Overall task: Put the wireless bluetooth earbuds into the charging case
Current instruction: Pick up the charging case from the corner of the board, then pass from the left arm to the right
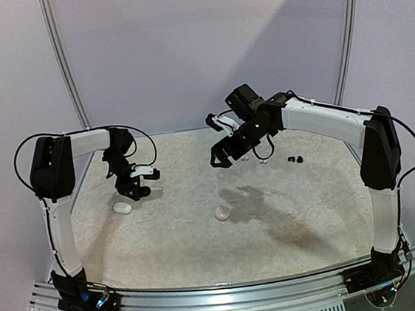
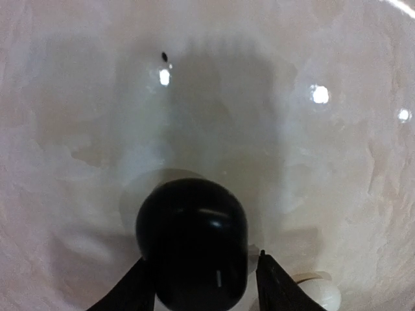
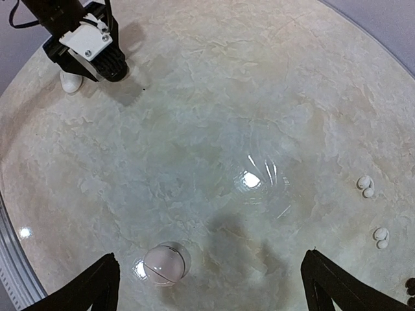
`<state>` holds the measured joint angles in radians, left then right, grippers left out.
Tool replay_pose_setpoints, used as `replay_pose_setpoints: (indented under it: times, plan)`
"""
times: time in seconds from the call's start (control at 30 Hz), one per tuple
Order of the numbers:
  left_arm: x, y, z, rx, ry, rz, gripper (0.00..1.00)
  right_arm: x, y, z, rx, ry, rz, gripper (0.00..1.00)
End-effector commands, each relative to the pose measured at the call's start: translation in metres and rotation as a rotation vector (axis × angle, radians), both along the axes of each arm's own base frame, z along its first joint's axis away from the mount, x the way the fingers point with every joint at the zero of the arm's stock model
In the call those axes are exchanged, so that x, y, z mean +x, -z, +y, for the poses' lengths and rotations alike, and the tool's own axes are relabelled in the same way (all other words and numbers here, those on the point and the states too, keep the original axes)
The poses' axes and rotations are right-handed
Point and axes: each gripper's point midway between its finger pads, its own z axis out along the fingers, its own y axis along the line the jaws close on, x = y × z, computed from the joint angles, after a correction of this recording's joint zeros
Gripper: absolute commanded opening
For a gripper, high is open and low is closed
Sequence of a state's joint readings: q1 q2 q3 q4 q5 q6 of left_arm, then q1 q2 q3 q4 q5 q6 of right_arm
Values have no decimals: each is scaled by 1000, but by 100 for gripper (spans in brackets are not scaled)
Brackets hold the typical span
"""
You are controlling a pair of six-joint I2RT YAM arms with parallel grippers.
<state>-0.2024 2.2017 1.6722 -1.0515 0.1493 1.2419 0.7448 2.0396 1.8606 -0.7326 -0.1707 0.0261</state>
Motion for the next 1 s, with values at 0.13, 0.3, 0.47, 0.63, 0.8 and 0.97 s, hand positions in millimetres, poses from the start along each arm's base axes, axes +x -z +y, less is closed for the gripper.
replay_pose_setpoints:
  times: [0.13, 0.3, 0.47, 0.63, 0.8, 0.97]
  plan:
    - [-7, 8, -9, -12, 26, -15, 34, 0, -1, -2, 6, 18, 11, 99]
    - [-17, -24, -18, -45, 43, -38, 13, 9, -12, -8, 21, 86, -11, 99]
    - [-39, -93, -32, -60, 71, -105, 0, 30, -38, -20, 191, 197, 54, 99]
    - [-62, -157, -43, -64, 124, -236, 0, 47, -80, -19, 385, 283, 84, 87]
    - [-64, -206, -92, -147, 244, -610, 0, 28, -109, 23, 555, 168, 188, 71]
    - [-72, -234, -146, -267, 367, -899, 0, -13, -118, 62, 522, 41, 177, 75]
